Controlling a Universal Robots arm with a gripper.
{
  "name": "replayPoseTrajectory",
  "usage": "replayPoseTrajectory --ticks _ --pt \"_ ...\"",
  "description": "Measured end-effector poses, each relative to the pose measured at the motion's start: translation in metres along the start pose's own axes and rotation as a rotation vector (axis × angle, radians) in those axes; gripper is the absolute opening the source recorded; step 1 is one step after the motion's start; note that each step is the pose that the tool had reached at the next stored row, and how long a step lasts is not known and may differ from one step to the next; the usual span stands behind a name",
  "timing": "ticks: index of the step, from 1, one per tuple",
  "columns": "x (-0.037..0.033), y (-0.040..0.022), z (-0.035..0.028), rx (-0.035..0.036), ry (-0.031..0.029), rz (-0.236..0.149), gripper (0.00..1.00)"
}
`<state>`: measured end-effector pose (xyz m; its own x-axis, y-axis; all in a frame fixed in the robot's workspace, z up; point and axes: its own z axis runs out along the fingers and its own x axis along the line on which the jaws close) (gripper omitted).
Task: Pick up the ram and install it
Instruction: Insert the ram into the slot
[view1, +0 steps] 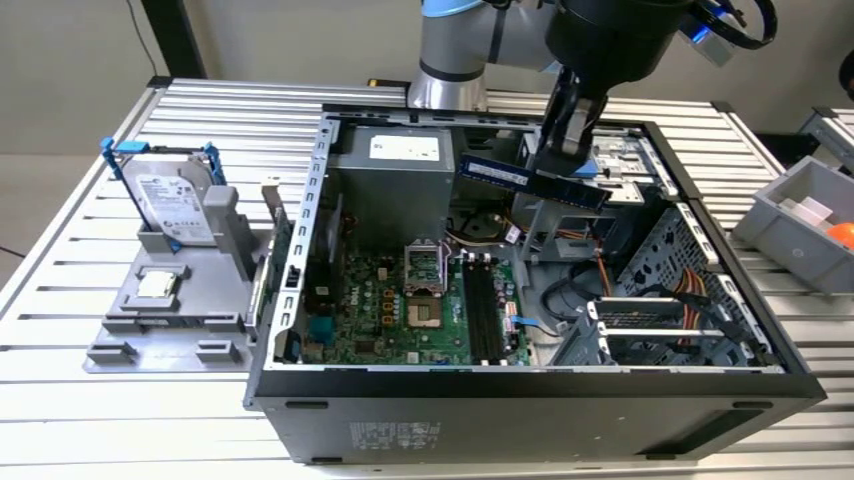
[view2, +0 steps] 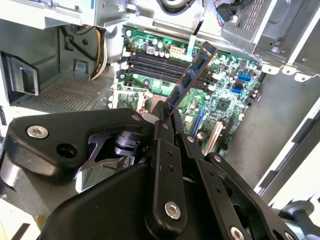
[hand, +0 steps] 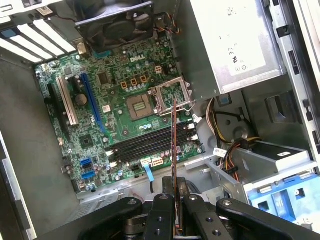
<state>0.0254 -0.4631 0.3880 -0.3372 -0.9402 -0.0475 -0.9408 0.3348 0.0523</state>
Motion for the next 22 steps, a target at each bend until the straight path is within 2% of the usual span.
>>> replayPoseTrajectory --ticks 22 --pt "0.0 0.0 0.0 0.001 -0.0012 0.022 0.0"
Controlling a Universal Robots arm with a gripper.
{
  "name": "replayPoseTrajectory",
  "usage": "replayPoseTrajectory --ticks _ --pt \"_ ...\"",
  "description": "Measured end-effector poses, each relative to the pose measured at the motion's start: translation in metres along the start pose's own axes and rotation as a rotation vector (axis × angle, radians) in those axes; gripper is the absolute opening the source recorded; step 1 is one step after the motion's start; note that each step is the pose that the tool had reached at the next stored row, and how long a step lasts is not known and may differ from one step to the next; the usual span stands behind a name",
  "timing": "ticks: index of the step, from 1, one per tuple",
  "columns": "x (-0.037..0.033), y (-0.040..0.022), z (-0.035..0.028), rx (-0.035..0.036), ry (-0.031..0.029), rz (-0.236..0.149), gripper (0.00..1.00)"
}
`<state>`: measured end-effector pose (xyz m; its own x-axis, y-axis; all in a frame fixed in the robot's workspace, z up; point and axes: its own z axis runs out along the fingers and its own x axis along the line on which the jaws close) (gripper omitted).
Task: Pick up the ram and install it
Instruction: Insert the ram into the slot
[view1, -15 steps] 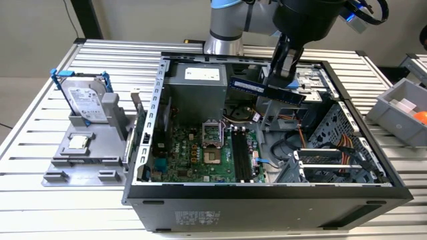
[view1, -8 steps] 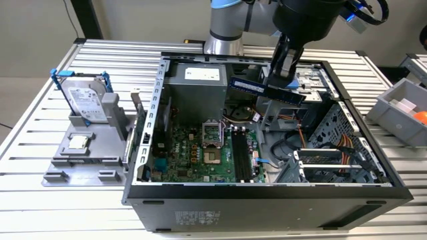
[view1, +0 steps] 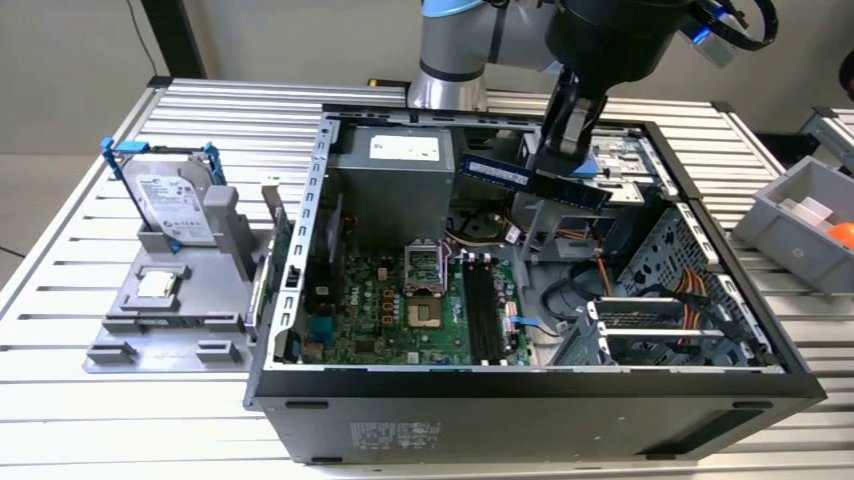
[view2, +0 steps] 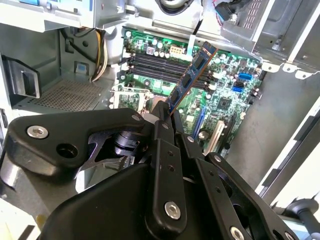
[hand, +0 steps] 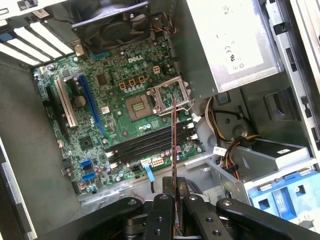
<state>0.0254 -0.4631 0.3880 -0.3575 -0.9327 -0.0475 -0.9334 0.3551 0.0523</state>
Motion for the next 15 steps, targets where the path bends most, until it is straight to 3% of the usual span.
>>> replayPoseTrajectory --ticks 15 --pt "0.0 0.0 0.0 0.0017 -0.0018 0.035 0.0"
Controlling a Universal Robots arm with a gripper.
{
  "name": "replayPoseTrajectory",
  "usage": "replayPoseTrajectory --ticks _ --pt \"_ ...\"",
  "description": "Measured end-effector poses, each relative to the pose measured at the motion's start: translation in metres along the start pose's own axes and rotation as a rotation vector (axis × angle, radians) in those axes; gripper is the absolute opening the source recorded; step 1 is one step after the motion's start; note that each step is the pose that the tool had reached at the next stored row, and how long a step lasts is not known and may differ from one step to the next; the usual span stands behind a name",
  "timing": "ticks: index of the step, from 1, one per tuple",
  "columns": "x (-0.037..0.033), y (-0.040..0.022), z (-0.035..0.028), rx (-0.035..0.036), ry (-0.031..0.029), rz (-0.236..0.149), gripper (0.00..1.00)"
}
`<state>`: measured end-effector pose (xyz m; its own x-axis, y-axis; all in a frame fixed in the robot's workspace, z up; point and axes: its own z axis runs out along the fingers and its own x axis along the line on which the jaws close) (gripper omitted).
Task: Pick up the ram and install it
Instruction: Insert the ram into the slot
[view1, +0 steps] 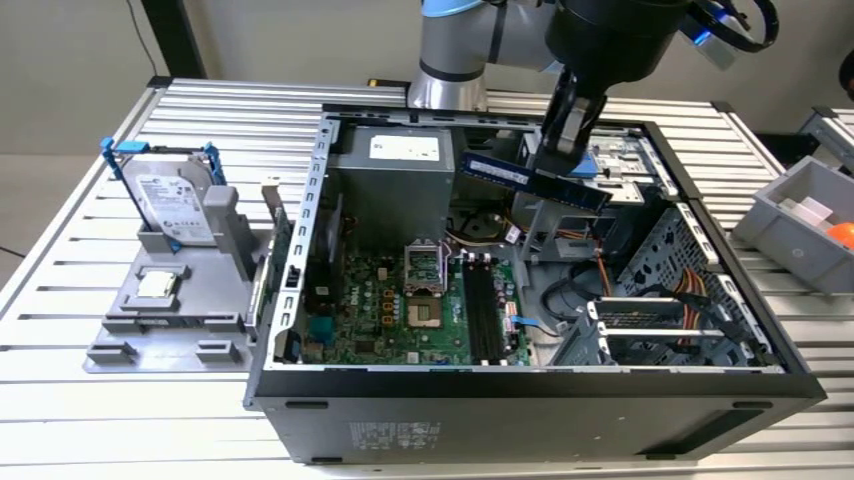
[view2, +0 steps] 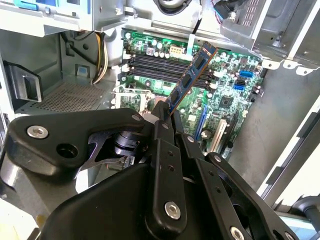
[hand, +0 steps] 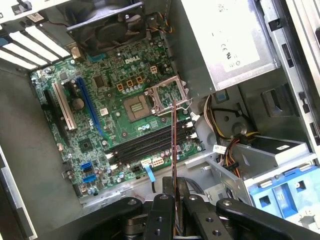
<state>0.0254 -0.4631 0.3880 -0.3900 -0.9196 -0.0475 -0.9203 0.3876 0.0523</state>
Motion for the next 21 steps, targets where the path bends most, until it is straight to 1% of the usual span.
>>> replayPoseTrajectory --ticks 10,12,17,21 --pt "0.0 0.0 0.0 0.0015 -0.0017 0.03 0.0" --pt "0.0 0.0 0.0 0.0023 -0.0025 0.047 0.0" --pt "0.0 0.0 0.0 0.0053 -0.0058 0.112 0.0" --pt "0.0 0.0 0.0 0.0066 -0.0073 0.138 0.0"
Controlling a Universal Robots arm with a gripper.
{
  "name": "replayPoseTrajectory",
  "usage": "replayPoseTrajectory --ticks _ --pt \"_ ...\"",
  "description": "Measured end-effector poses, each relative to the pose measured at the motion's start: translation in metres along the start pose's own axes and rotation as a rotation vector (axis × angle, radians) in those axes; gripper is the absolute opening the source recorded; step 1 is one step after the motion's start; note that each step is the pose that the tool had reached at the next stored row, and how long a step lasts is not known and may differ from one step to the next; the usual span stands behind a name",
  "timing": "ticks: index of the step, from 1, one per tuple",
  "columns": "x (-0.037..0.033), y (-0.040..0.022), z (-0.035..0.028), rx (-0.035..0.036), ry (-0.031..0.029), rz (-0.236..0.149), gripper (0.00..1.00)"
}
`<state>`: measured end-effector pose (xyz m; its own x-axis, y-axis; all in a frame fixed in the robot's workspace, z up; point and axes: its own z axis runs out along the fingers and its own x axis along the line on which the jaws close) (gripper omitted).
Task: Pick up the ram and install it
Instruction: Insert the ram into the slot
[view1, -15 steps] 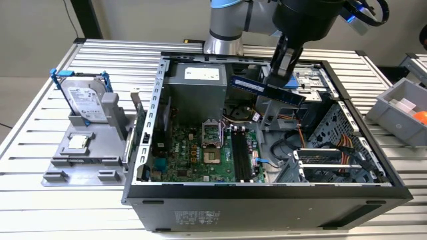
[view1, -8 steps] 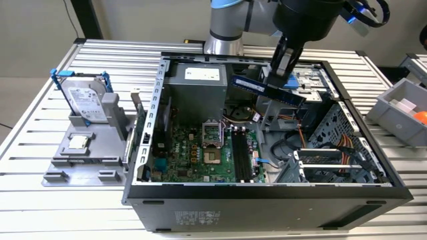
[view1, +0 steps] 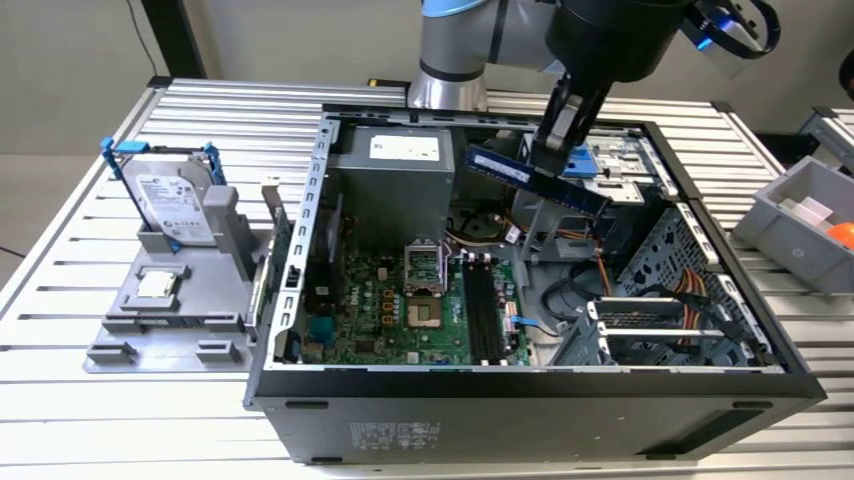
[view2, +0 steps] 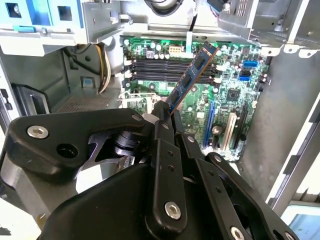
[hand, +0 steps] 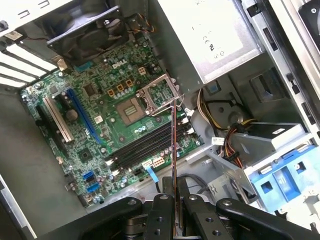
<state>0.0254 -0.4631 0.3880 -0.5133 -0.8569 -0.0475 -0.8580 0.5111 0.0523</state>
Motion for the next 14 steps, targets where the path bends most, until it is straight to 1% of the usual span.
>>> replayPoseTrajectory --ticks 8,14 --pt "0.0 0.0001 -0.0009 0.0013 -0.0015 0.028 0.0" --pt "-0.0001 0.0001 -0.0018 0.0019 -0.0021 0.04 0.0"
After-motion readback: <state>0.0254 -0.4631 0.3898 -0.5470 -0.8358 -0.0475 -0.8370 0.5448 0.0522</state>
